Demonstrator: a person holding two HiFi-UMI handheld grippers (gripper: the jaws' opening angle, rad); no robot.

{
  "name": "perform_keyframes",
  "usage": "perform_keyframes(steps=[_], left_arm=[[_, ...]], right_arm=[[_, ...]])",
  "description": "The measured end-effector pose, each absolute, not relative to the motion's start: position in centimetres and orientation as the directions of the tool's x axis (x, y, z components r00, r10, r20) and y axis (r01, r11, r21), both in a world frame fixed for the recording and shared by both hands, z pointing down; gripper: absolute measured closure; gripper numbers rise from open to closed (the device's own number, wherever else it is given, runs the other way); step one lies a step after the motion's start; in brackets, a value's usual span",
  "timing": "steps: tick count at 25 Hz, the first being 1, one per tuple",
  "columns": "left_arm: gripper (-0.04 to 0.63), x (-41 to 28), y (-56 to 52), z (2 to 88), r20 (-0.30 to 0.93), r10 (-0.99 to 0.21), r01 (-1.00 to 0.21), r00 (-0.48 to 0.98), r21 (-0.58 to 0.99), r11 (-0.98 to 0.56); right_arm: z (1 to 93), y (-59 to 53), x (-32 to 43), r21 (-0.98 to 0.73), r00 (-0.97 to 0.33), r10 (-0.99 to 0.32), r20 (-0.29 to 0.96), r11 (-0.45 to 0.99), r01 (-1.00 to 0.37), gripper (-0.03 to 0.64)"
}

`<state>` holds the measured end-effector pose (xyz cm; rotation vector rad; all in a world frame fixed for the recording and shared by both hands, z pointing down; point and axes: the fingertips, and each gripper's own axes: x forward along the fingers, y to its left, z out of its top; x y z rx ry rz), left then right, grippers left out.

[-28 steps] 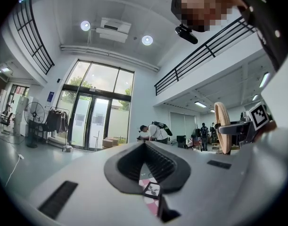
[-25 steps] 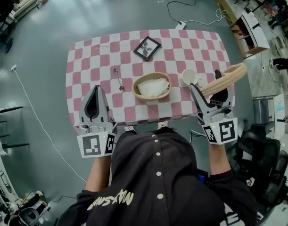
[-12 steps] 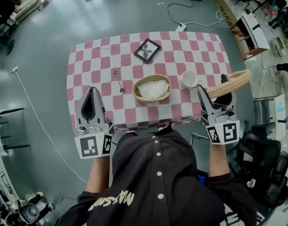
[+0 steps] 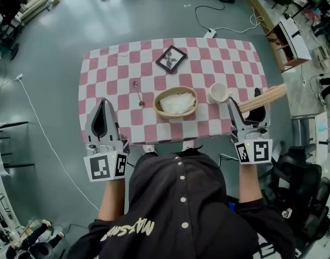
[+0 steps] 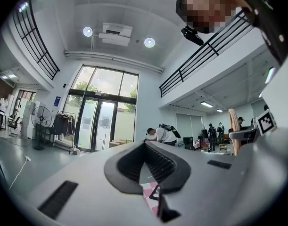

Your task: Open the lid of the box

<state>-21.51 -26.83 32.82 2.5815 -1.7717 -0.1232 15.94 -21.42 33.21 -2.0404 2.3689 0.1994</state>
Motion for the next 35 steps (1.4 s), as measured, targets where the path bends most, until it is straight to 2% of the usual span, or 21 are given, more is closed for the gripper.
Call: perform_keyframes(steps=[35], left_arm=[[0.598,-22.0,-25.5,33.2,-0.058,-0.940,-0.938,0.337,0.061,-0.341]], right_arm=[[35.0,-21.8,14.7,0.049,-0.178,-0.982,-0.057,0.175,-0.983,0.230]])
